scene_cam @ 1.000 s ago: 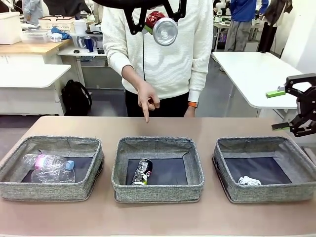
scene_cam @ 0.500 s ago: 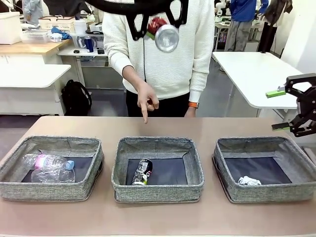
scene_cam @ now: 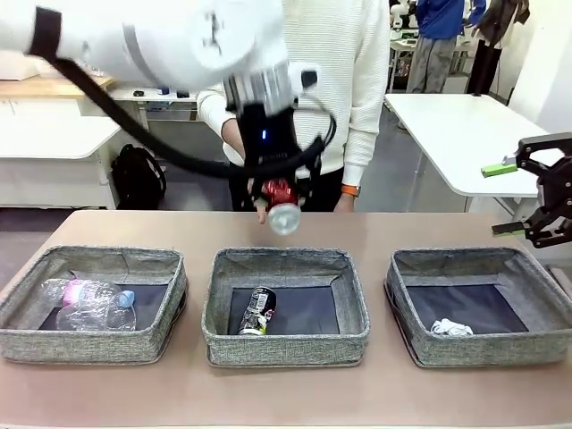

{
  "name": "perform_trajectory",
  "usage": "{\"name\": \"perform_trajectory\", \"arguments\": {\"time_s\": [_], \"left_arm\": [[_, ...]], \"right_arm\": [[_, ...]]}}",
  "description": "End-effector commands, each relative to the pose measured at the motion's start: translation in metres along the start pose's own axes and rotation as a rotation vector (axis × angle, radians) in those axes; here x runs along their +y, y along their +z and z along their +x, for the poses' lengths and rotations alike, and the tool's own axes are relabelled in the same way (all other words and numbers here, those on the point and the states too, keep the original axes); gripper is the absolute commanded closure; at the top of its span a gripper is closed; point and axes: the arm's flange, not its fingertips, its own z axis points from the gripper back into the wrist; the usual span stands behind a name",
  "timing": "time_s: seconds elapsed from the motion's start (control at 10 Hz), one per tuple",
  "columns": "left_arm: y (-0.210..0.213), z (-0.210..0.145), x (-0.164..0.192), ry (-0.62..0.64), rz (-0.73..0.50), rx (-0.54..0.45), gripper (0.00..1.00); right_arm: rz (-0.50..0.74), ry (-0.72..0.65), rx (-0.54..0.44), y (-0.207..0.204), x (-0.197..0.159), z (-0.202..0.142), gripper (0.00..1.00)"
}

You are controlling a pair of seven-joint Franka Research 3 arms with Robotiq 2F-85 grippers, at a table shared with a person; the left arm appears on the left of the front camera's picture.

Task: Sort the waste into the appropriate baskets.
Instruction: Place the picked waste into the Fabric basket indicated by the person.

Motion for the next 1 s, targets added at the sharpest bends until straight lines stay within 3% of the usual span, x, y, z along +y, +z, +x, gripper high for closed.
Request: {"name": "perform_trajectory", "arguments": {"time_s": [0.0, 0.2, 0.8, 0.9], "left_arm": [[-0.033, -0.001, 0.002, -0.057, 0.023, 0.069, 0.75], [-0.066, -0.002, -0.010, -0.073, 0.054, 0.093, 0.75], [-0.070, 0.001, -0.021, -0.070, 0.059, 0.090, 0.75], [-0.068, 0.001, -0.021, -0.064, 0.053, 0.081, 0.27]], "right_arm": [[0.018, -0.018, 0.003, 0.000, 0.004, 0.000, 0.00], [0.018, -0.018, 0.003, 0.000, 0.004, 0.000, 0.00], [0.018, -0.018, 0.003, 0.000, 0.004, 0.000, 0.00], [0.018, -0.018, 0.003, 0.000, 0.004, 0.000, 0.00]]}}
